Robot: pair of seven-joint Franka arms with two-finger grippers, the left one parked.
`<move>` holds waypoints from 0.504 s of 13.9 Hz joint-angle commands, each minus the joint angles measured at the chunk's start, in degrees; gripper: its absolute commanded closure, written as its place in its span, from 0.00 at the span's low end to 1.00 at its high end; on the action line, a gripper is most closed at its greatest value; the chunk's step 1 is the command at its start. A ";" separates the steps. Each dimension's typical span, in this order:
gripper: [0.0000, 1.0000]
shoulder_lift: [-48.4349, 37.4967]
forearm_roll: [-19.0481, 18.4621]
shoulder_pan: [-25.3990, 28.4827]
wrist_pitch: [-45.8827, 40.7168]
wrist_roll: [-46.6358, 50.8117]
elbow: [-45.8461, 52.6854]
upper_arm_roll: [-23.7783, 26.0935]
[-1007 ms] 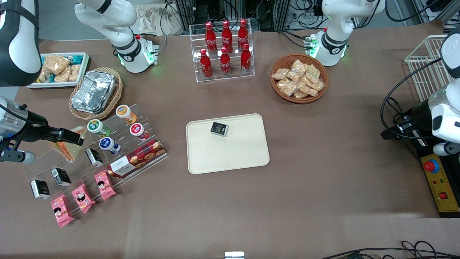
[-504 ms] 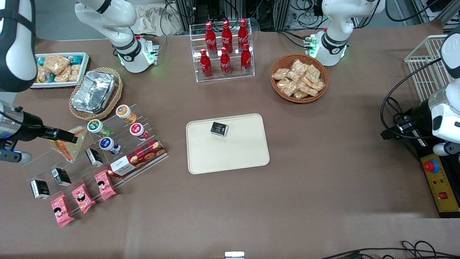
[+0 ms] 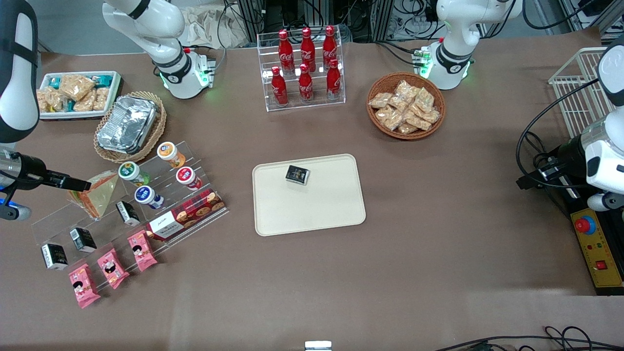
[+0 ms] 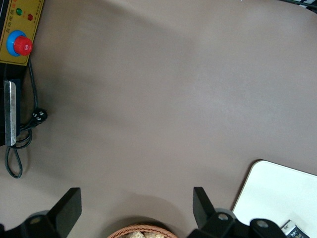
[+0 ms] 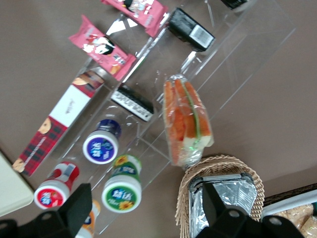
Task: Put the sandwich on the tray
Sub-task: 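Move the right gripper down onto the wrapped sandwich in the acrylic rack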
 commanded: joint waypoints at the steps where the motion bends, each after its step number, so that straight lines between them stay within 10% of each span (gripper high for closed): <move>1: 0.01 -1.12 -1.22 -1.97 2.99 -1.62 -3.18 0.47; 7: 0.01 -0.51 -1.22 -4.08 10.98 -5.66 -8.63 0.47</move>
